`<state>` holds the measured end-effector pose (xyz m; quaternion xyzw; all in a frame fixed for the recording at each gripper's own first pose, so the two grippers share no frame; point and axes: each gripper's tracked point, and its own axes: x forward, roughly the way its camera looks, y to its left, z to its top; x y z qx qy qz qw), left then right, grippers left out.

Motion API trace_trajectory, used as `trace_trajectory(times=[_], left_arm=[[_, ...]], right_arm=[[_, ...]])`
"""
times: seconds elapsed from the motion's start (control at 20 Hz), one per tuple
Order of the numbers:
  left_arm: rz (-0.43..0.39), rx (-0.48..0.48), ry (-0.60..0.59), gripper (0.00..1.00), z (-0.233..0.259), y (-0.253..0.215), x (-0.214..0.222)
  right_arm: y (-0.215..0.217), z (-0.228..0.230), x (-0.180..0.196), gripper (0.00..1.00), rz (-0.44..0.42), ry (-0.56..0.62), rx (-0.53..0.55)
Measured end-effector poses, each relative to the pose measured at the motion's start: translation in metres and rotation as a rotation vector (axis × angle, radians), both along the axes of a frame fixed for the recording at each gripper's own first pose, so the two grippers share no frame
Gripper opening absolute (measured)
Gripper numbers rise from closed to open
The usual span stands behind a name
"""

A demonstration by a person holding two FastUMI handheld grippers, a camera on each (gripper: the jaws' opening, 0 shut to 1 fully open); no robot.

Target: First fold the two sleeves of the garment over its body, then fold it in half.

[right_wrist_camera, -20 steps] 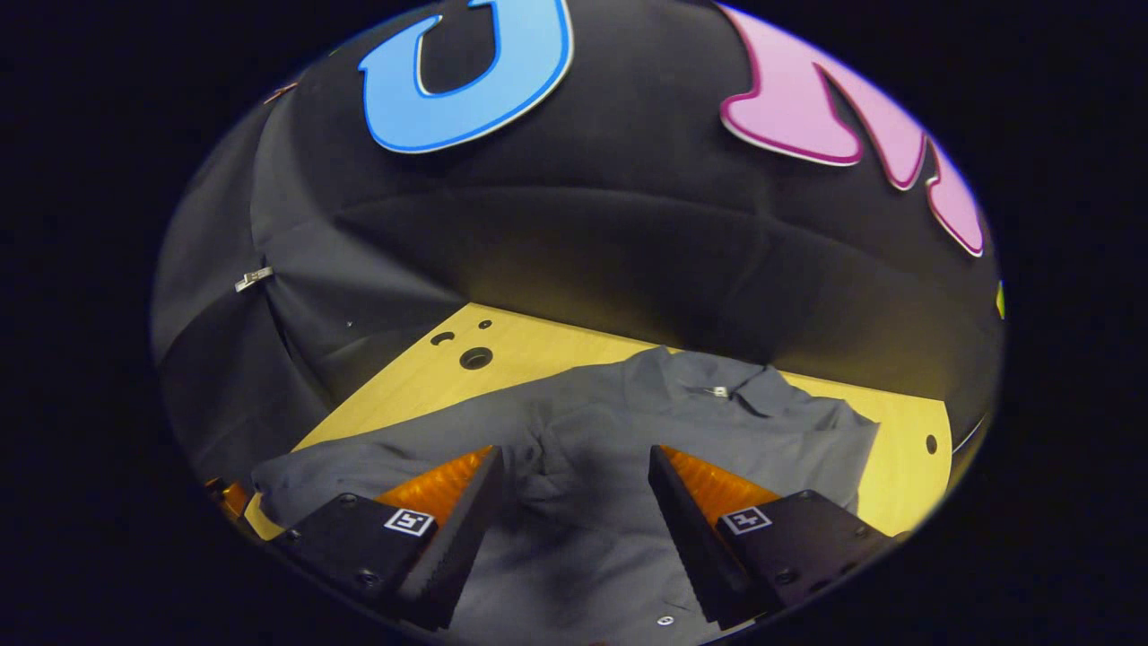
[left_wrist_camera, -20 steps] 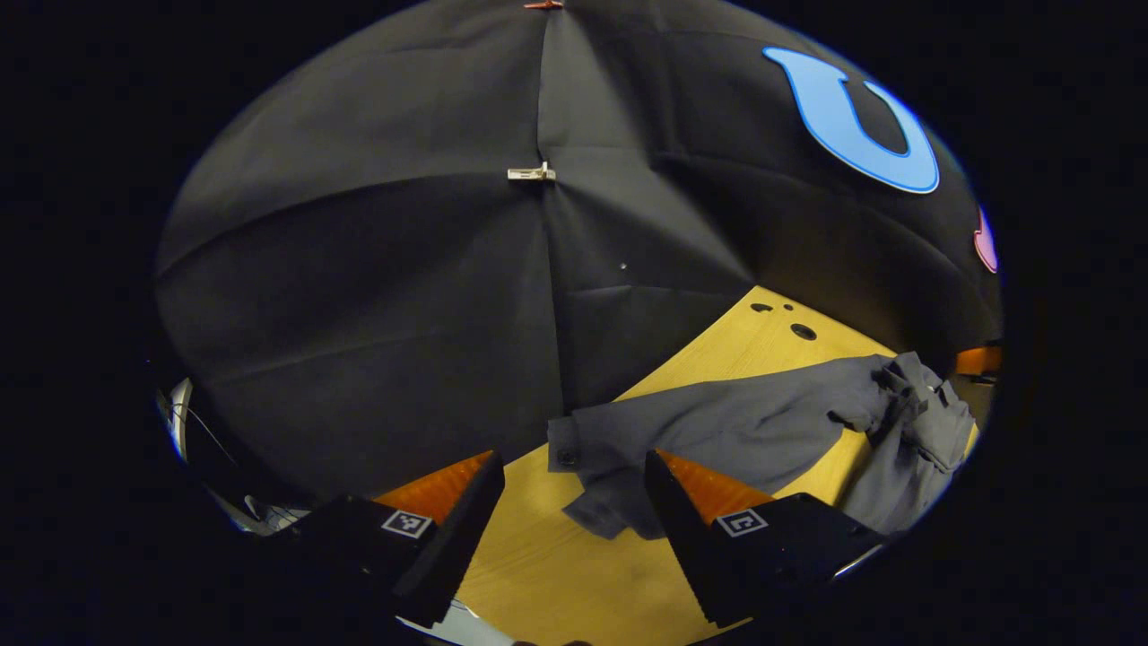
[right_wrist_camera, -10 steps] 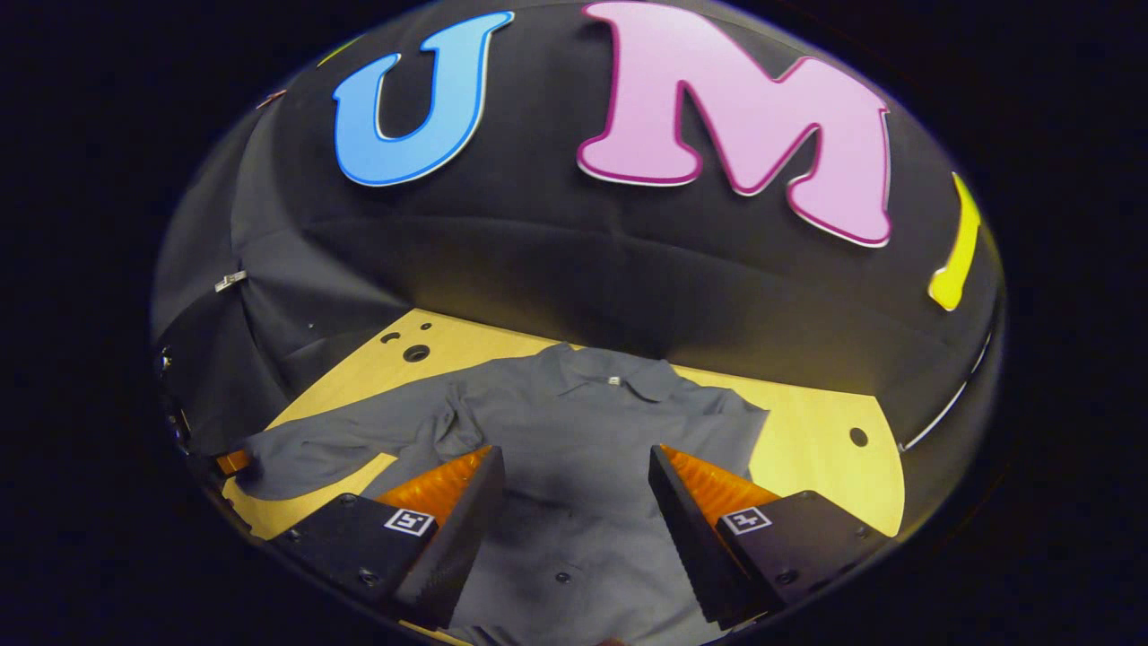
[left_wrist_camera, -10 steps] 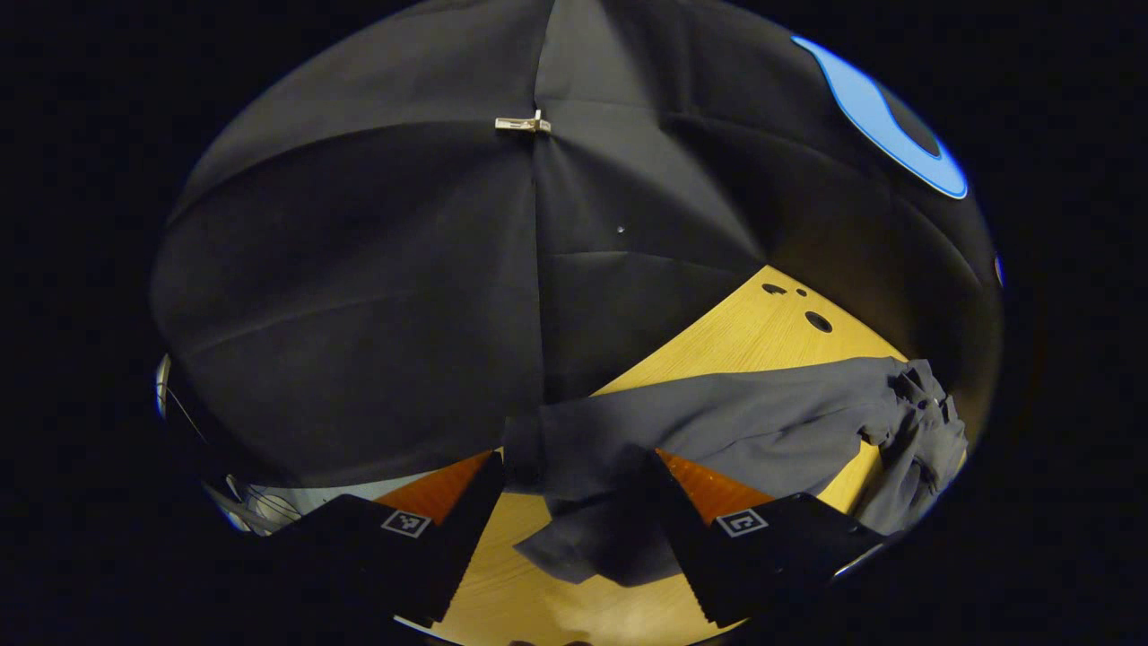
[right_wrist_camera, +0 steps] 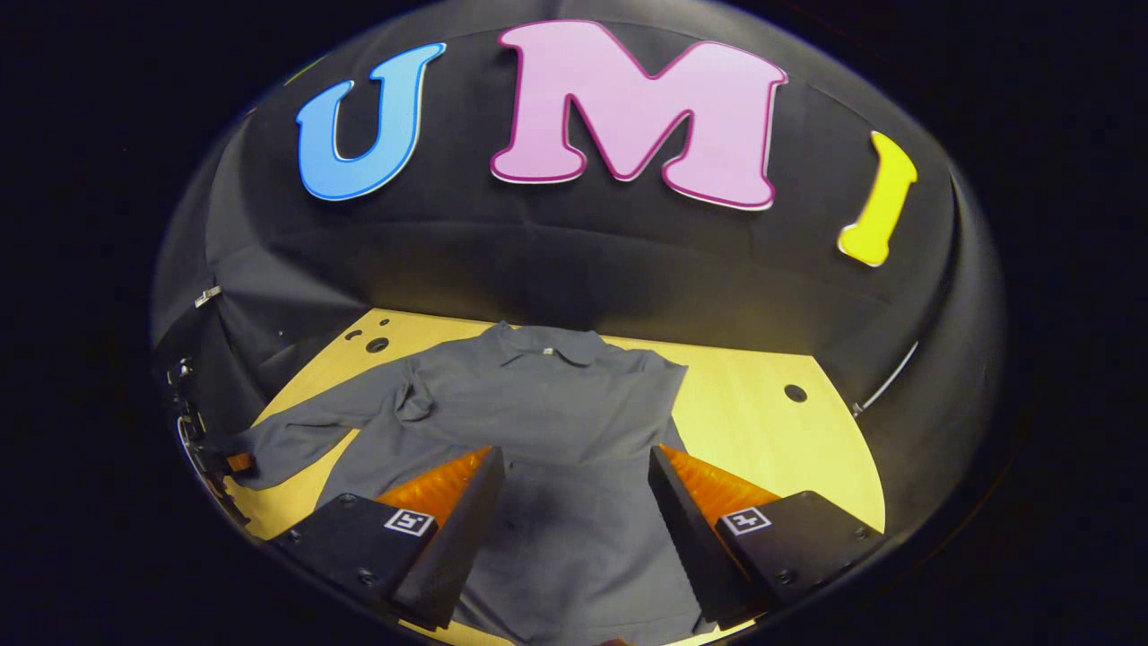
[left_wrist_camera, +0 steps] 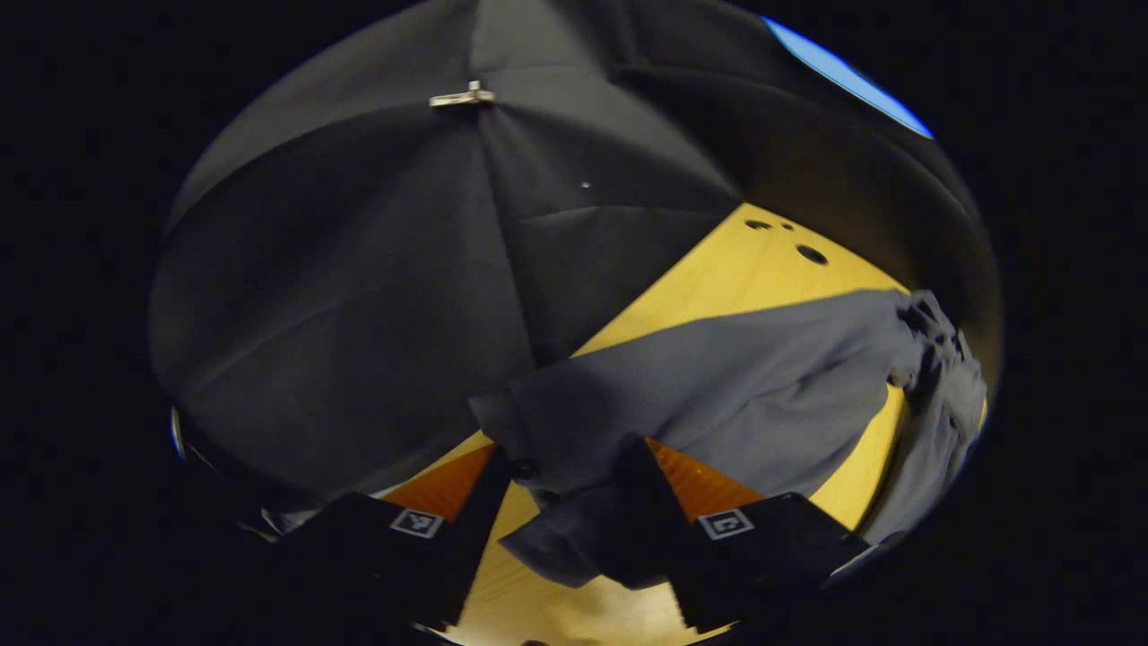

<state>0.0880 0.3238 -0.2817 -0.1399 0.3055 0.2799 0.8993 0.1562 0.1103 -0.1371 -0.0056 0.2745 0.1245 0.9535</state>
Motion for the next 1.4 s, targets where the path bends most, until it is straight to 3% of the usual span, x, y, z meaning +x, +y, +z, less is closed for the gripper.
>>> trace_trajectory(times=[0.35, 0.4, 0.45, 0.6, 0.75, 0.95, 1.15, 1.4], left_arm=[[-0.072, -0.008, -0.004, 0.41, 0.003, -0.012, 0.013], [-0.083, -0.009, -0.011, 0.29, 0.003, -0.014, 0.017], [-0.093, -0.009, -0.013, 0.23, 0.004, -0.018, 0.017], [-0.142, 0.073, -0.025, 0.07, 0.005, -0.019, 0.020], [-0.129, 0.017, -0.047, 0.06, 0.012, -0.034, 0.022], [-0.075, -0.037, -0.151, 0.05, 0.061, -0.045, 0.038], [-0.095, 0.033, -0.240, 0.05, 0.129, -0.056, 0.070], [-0.208, 0.109, -0.323, 0.06, 0.200, -0.109, 0.121]], right_arm=[[-0.066, 0.005, -0.015, 0.99, -0.112, -0.004, -0.005], [-0.076, 0.006, -0.016, 0.99, -0.129, -0.005, -0.001], [-0.085, 0.008, -0.017, 0.99, -0.146, -0.005, 0.006], [-0.110, 0.006, -0.018, 0.99, -0.180, -0.010, 0.014], [-0.133, 0.000, -0.018, 0.99, -0.207, -0.001, 0.014], [-0.166, -0.003, -0.015, 0.99, -0.255, 0.006, 0.035], [-0.194, -0.014, -0.010, 0.99, -0.293, 0.016, 0.049], [-0.231, -0.039, -0.010, 0.99, -0.325, 0.047, 0.040]])
